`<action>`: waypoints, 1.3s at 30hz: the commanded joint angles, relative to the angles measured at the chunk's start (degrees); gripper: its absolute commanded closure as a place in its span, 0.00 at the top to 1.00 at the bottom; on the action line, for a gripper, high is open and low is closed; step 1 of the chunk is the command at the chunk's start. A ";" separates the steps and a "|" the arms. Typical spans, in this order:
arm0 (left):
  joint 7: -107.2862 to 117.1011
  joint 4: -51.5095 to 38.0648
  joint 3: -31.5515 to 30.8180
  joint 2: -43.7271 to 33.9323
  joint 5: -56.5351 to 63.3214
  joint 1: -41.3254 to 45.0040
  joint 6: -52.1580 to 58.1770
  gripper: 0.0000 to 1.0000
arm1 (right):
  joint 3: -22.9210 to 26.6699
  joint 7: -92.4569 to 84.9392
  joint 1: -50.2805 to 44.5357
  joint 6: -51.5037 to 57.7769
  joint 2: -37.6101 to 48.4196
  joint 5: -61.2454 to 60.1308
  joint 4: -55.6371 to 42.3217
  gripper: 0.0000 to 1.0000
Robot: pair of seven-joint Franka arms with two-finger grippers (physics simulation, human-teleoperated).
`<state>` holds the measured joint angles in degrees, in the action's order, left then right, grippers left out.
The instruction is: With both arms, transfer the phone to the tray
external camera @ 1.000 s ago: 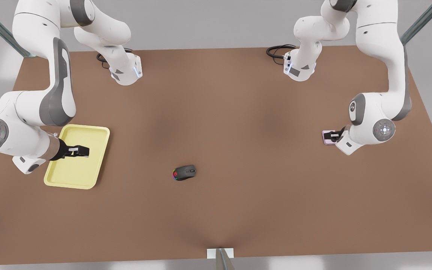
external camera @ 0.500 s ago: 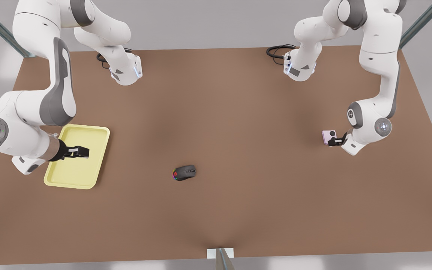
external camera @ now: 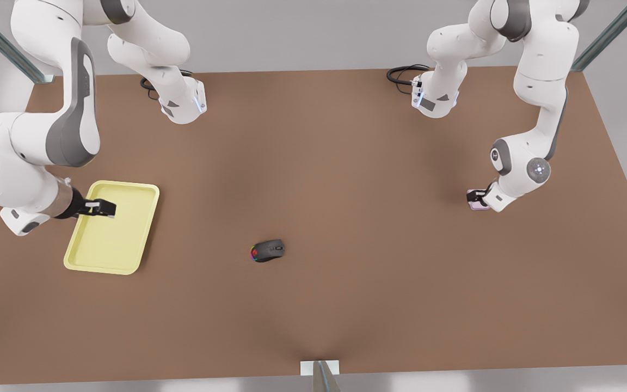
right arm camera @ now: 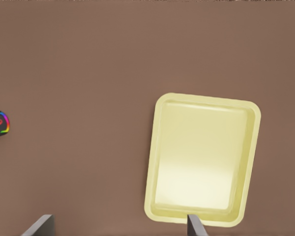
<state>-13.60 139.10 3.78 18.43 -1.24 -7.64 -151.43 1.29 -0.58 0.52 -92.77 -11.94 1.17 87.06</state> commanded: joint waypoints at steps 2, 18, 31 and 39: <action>-5.03 0.03 0.09 0.47 0.10 0.00 -2.20 1.00 | 0.03 2.33 -0.08 -0.83 -0.37 -0.20 -0.75 1.00; -5.03 0.03 0.09 1.61 0.10 0.00 -2.02 0.81 | -0.06 2.25 -0.35 -0.83 -0.72 -0.12 -1.28 1.00; 12.27 -7.96 0.00 -2.70 -0.25 14.14 7.99 0.73 | -0.06 2.07 -0.26 -0.83 -0.81 -0.12 -1.28 1.00; 55.96 -42.94 -0.44 14.35 0.19 43.15 29.17 0.73 | -0.06 1.89 -0.26 -0.83 -0.81 -0.12 -1.28 1.00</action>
<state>1.76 98.97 3.34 31.44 -0.68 33.56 -134.54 1.22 1.32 0.27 -93.62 -12.81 1.09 85.81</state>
